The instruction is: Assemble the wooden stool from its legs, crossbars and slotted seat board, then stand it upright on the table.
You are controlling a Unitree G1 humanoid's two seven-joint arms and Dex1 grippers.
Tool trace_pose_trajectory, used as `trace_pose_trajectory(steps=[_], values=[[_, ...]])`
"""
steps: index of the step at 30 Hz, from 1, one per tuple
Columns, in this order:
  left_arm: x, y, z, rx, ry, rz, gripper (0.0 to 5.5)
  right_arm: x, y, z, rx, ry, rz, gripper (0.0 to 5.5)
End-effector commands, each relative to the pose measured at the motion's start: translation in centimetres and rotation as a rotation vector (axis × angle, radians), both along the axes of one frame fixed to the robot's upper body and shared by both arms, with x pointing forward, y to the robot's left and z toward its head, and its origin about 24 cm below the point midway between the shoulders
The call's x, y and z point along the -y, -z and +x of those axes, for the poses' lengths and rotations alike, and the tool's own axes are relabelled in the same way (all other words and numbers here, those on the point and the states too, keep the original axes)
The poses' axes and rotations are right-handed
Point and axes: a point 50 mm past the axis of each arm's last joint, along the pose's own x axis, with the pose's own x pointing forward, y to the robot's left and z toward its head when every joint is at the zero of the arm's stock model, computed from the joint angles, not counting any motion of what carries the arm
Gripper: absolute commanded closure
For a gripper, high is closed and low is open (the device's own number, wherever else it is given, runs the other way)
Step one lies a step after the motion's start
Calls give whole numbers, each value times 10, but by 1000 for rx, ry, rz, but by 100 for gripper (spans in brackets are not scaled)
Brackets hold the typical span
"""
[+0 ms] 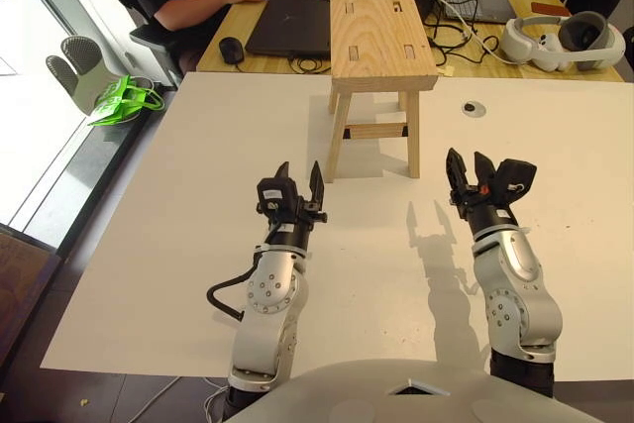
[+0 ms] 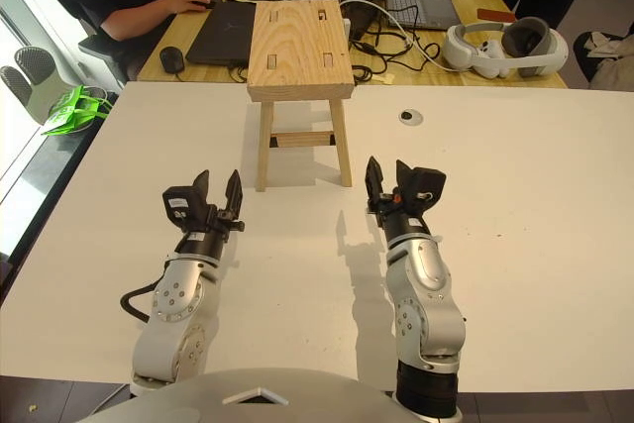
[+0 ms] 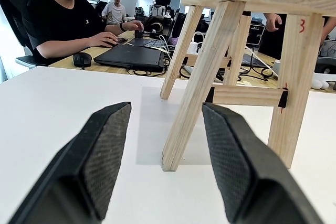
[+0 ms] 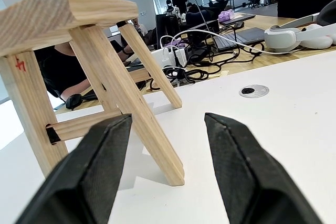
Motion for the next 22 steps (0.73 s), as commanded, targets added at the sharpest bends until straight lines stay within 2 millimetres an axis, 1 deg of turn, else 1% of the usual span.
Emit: trace_pose_trajectory(steps=[1, 22], values=[[2, 1, -1, -7, 2, -18, 301, -2, 1, -1, -11, -7, 9, 293], [1, 0, -3, 1, 2, -10, 301, -4, -1, -3, -1, -12, -4, 293]])
